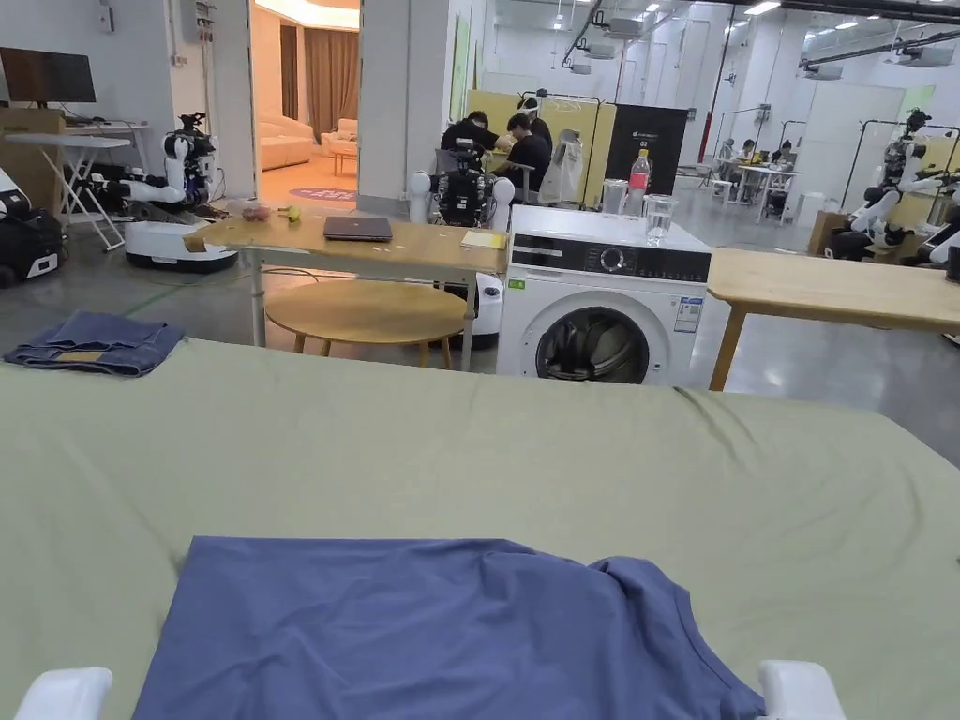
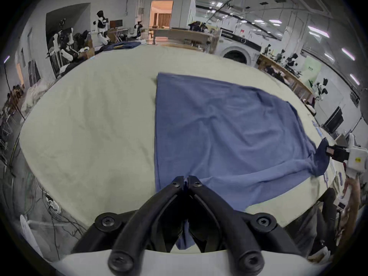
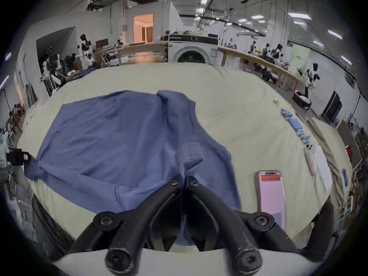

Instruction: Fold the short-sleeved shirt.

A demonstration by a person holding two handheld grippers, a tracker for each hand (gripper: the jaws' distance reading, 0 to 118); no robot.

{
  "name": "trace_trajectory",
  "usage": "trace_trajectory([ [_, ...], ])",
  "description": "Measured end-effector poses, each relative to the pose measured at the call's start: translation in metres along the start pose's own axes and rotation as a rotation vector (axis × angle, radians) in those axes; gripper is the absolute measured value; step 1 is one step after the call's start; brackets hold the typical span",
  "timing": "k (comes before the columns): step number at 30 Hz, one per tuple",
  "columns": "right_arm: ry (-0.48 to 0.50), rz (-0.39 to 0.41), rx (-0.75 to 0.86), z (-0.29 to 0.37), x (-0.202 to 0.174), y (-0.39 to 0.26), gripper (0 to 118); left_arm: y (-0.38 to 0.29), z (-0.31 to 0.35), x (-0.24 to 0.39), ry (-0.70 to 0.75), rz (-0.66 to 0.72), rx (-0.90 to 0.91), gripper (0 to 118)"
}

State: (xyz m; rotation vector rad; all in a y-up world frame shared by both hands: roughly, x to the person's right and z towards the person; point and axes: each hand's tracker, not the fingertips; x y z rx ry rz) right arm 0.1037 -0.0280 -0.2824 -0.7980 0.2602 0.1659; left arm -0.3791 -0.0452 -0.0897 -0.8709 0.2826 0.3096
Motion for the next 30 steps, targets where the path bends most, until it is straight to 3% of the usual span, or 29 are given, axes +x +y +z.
trace_trajectory([
  [2, -0.011, -0.002, 0.002, -0.001, -0.007, -0.001, 30, -0.001, -0.003, -0.001, 0.008, 0.005, -0.009, 0],
  [3, -0.013, -0.003, 0.008, -0.002, -0.009, -0.001, 46, 0.0, -0.003, -0.002, 0.001, 0.01, -0.005, 9],
  [4, -0.009, -0.005, 0.019, -0.002, -0.012, 0.0, 54, 0.001, -0.002, -0.002, -0.005, 0.013, 0.002, 25],
  [8, -0.018, 0.025, 0.124, 0.009, -0.03, 0.007, 54, 0.005, 0.007, 0.009, 0.006, -0.024, 0.104, 46],
  [11, 0.009, 0.014, 0.224, 0.023, -0.047, 0.012, 54, 0.009, 0.019, 0.027, 0.001, -0.092, 0.214, 46],
  [12, 0.028, 0.002, 0.262, 0.027, -0.053, 0.013, 52, 0.011, 0.022, 0.034, 0.003, -0.104, 0.241, 46],
  [15, 0.057, 0.017, 0.358, 0.038, -0.075, 0.015, 8, 0.011, 0.03, 0.053, -0.019, -0.12, 0.353, 42],
  [17, 0.049, 0.025, 0.4, 0.039, -0.089, 0.016, 0, 0.011, 0.032, 0.065, -0.029, -0.131, 0.401, 6],
  [18, 0.074, 0.021, 0.406, 0.039, -0.094, 0.016, 0, 0.011, 0.031, 0.071, -0.013, -0.137, 0.388, 0],
  [20, 0.102, 0.003, 0.422, 0.039, -0.102, 0.018, 0, 0.01, 0.026, 0.079, 0.021, -0.139, 0.396, 0],
  [24, 0.136, 0.005, 0.408, 0.033, -0.114, 0.023, 0, 0.02, 0.013, 0.07, -0.045, -0.067, 0.342, 0],
  [30, 0.147, 0.039, 0.363, 0.007, -0.117, 0.033, 0, 0.092, -0.022, 0.012, -0.021, 0.034, 0.261, 0],
])
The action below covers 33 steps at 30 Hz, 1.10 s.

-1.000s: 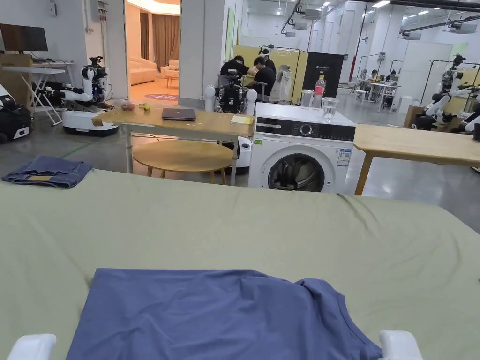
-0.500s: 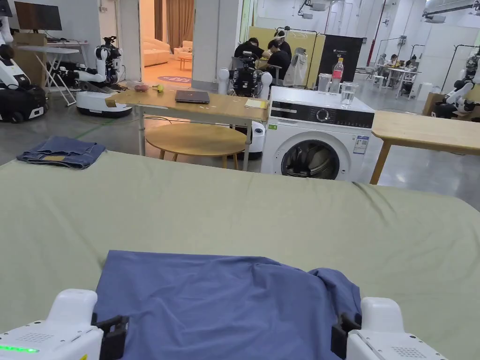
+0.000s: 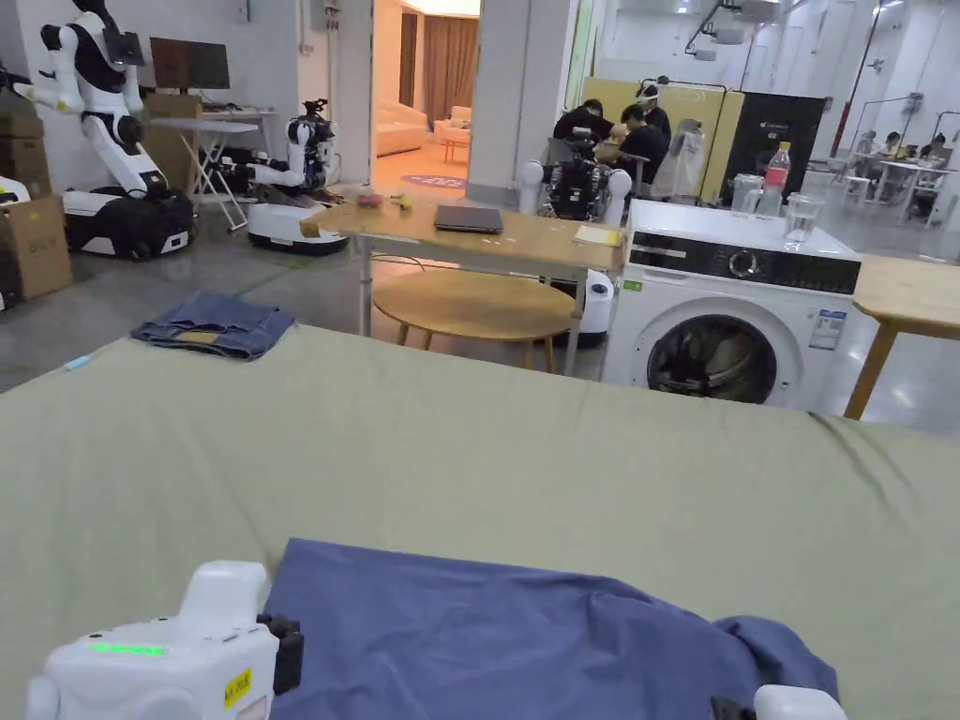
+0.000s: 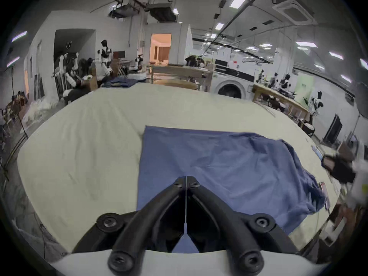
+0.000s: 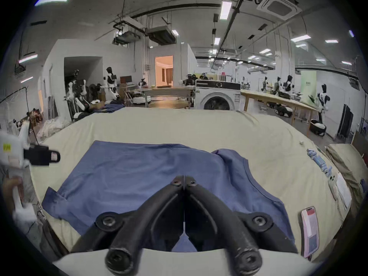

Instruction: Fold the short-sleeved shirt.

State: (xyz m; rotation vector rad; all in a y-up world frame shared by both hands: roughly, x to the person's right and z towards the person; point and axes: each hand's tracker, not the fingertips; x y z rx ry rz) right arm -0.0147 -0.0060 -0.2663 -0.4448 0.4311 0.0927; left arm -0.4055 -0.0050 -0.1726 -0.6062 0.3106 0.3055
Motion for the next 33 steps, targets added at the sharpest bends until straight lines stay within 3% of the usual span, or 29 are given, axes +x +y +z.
trace_trajectory([
  [8, -0.023, -0.007, -0.099, -0.038, 0.019, -0.008, 0, 0.107, -0.118, -0.062, 0.009, 0.035, -0.215, 0],
  [9, -0.028, -0.009, -0.112, -0.042, 0.022, -0.009, 0, 0.117, -0.135, -0.067, 0.014, 0.044, -0.254, 10],
  [10, -0.032, -0.012, -0.121, -0.044, 0.025, -0.01, 0, 0.123, -0.149, -0.071, 0.002, 0.06, -0.281, 36],
  [11, -0.038, -0.011, -0.13, -0.047, 0.028, -0.012, 0, 0.129, -0.163, -0.075, 0.003, 0.073, -0.317, 47],
  [15, -0.069, -0.009, -0.155, -0.051, 0.039, -0.016, 0, 0.131, -0.206, -0.074, 0.054, 0.057, -0.378, 52],
  [19, -0.094, -0.014, -0.176, -0.053, 0.051, -0.018, 0, 0.117, -0.243, -0.065, 0.154, -0.038, -0.486, 52],
  [23, -0.113, -0.02, -0.188, -0.053, 0.062, -0.019, 0, 0.102, -0.237, -0.043, 0.196, -0.123, -0.387, 50],
  [25, -0.117, -0.036, -0.194, -0.057, 0.067, -0.017, 0, 0.095, -0.23, -0.03, 0.182, -0.232, -0.375, 31],
  [28, -0.12, -0.058, -0.211, -0.065, 0.079, -0.006, 0, 0.089, -0.215, -0.016, 0.162, -0.278, -0.392, 0],
  [32, -0.143, -0.061, -0.216, -0.083, 0.102, 0.027, 1, 0.088, -0.185, -0.02, 0.125, -0.248, -0.326, 0],
  [33, -0.143, -0.061, -0.218, -0.091, 0.11, 0.038, 12, 0.084, -0.174, -0.022, 0.127, -0.228, -0.293, 0],
])
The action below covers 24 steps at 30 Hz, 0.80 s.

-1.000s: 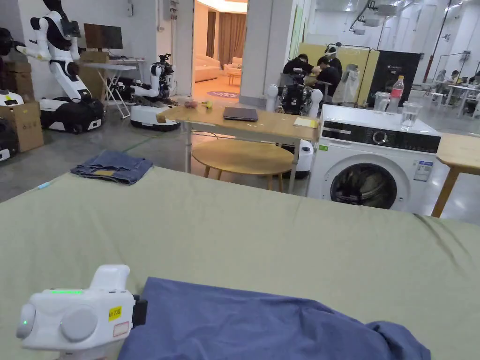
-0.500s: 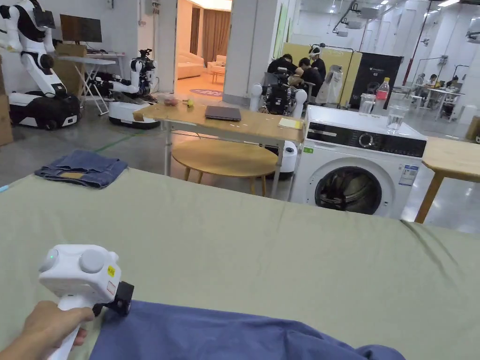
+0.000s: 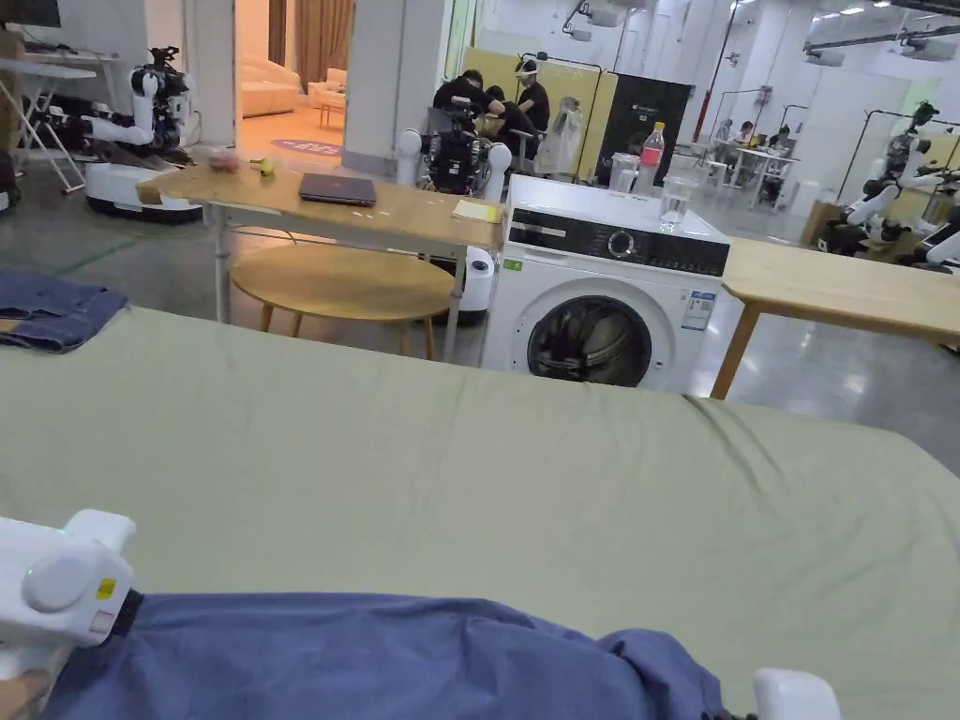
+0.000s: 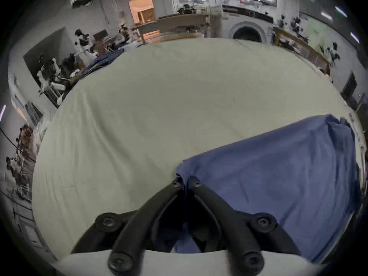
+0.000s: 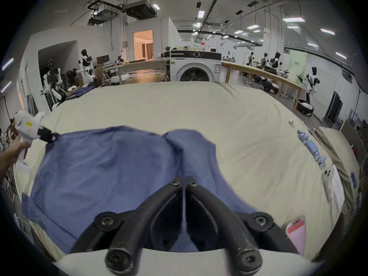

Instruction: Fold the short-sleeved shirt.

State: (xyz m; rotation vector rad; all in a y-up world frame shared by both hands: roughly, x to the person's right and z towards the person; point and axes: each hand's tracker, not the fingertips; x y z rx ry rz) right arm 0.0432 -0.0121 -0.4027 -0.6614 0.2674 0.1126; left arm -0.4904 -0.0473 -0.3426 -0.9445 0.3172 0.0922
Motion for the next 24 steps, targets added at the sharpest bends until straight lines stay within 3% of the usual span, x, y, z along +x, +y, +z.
trace_trajectory([
  [1, 0.002, 0.003, -0.011, -0.008, 0.006, 0.013, 37, -0.006, 0.007, -0.002, 0.009, 0.015, 0.012, 0],
  [2, 0.009, -0.001, -0.035, -0.018, 0.012, 0.026, 53, -0.012, 0.013, -0.004, -0.011, 0.018, 0.001, 0],
  [3, 0.014, -0.005, -0.059, -0.03, 0.018, 0.039, 60, -0.016, 0.017, -0.01, -0.015, 0.018, 0.006, 0],
  [11, 0.049, 0.023, -0.257, -0.122, 0.033, 0.103, 60, -0.045, 0.058, -0.031, -0.004, 0.07, 0.079, 0],
  [17, 0.108, 0.053, -0.382, -0.171, 0.021, 0.102, 60, -0.046, 0.068, -0.026, -0.019, 0.057, 0.092, 0],
  [21, 0.148, 0.03, -0.461, -0.197, 0.015, 0.093, 59, -0.047, 0.067, -0.022, -0.022, 0.051, 0.086, 0],
  [24, 0.156, 0.043, -0.471, -0.2, 0.009, 0.087, 40, -0.049, 0.067, -0.02, -0.02, 0.047, 0.076, 0],
])
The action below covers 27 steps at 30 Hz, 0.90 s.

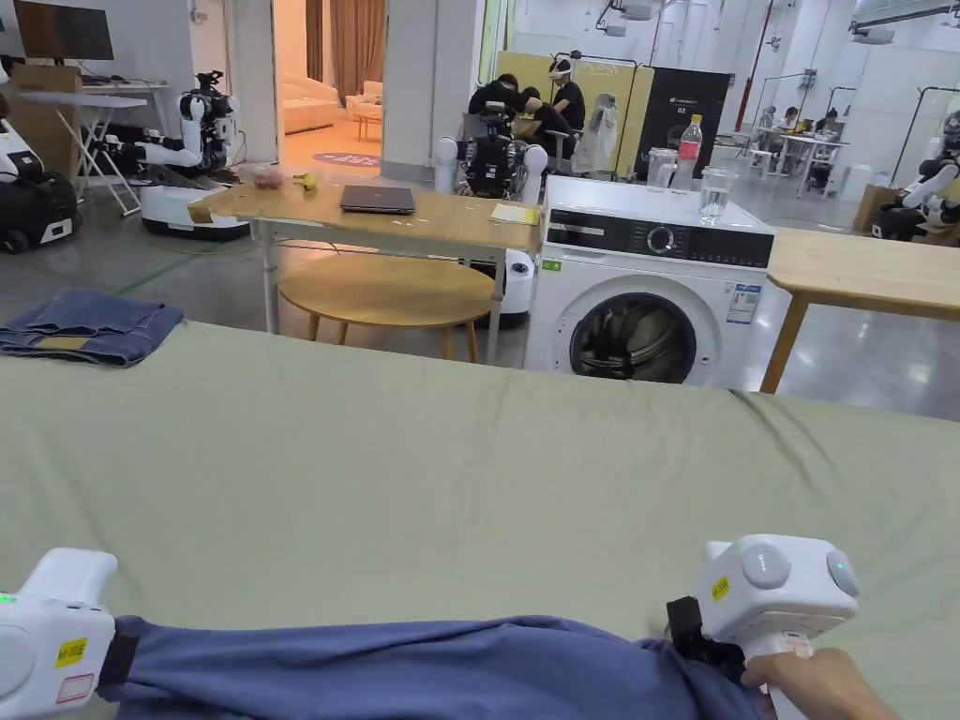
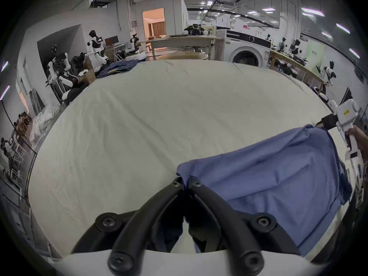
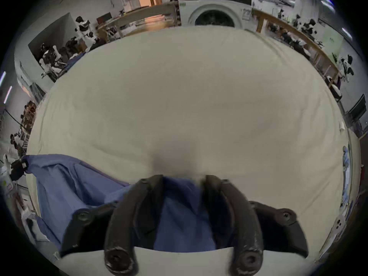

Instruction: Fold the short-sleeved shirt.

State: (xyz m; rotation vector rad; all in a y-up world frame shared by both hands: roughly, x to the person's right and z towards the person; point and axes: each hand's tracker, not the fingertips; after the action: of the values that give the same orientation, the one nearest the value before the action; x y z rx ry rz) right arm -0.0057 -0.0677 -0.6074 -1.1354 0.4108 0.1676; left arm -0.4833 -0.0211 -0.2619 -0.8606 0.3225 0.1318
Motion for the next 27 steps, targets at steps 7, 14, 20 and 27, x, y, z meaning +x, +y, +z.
trace_trajectory([
  [7, -0.02, 0.034, 0.141, 0.03, -0.001, -0.011, 2, 0.004, 0.009, 0.001, -0.013, 0.008, 0.012, 0],
  [14, -0.067, 0.021, 0.383, 0.126, 0.012, -0.014, 1, 0.032, 0.044, -0.002, -0.043, 0.03, 0.096, 0],
  [20, -0.097, 0.043, 0.53, 0.212, 0.018, -0.019, 1, 0.068, 0.095, 0.004, -0.045, 0.002, 0.203, 0],
  [27, -0.151, 0.017, 0.742, 0.307, 0.012, -0.025, 1, 0.125, 0.161, 0.002, -0.064, 0.009, 0.335, 0],
])
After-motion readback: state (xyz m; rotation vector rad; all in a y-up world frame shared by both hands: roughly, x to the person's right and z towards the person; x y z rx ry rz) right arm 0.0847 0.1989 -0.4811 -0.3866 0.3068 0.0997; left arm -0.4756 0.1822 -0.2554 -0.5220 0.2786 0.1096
